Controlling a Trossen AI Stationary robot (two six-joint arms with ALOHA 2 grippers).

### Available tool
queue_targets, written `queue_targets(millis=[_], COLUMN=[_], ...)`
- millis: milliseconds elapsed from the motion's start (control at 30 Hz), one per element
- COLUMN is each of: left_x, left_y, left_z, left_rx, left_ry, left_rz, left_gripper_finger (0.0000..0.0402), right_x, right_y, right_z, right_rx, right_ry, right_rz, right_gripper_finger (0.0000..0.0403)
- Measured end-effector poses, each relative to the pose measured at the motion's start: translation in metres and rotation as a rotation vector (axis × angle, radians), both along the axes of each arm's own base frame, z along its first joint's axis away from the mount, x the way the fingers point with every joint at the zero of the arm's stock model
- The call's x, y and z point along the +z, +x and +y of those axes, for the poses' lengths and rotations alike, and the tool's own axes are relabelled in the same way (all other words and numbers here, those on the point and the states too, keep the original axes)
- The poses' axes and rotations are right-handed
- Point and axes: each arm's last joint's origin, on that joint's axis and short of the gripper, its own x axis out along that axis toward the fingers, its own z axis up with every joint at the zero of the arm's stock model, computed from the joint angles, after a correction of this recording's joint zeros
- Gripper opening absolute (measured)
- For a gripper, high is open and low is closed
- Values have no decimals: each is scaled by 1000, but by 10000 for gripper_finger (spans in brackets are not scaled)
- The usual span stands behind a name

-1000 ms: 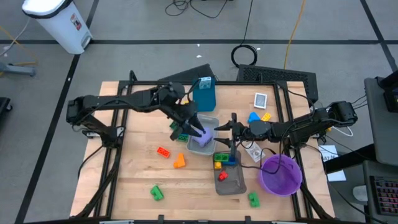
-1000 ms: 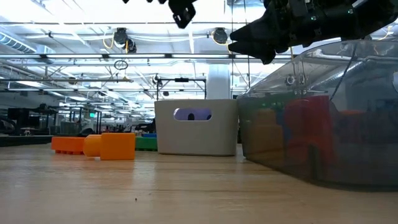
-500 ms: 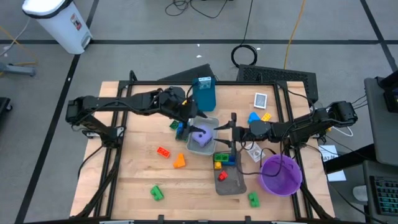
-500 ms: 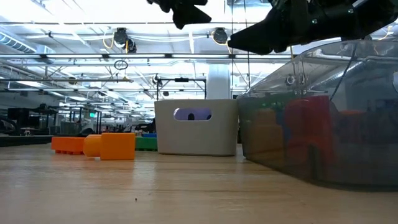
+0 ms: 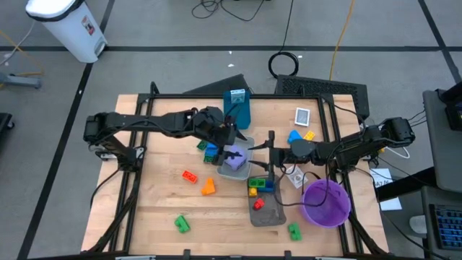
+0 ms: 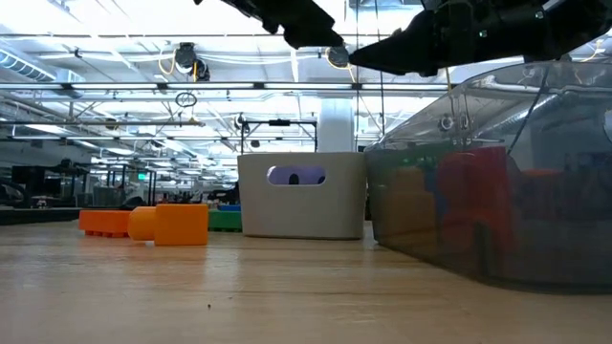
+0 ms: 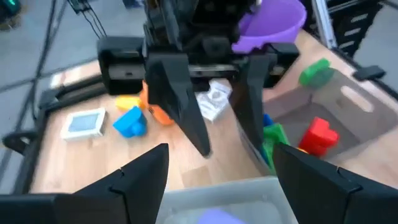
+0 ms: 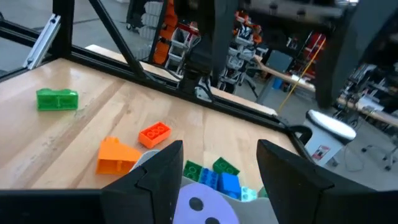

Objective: Pick & Place Toys
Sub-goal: Put the purple dice into the white bin

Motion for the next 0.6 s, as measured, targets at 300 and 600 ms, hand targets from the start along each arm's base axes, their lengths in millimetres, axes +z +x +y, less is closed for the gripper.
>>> queue_targets(millis=[300,600], left_x=[-5,0], left_y=[3,4], left_z=[9,17], left_rx=[160,80], left_ry=[336,972], left_rz=[22,83], left_gripper_finger=[292,292], right_x=[3,6], right_y=[0,1], right_z=[-3,-18], right_rx=[-11,-120], right_ry=[-37,-8], right_rz=[-34,-57], right_gripper_finger=[196,196])
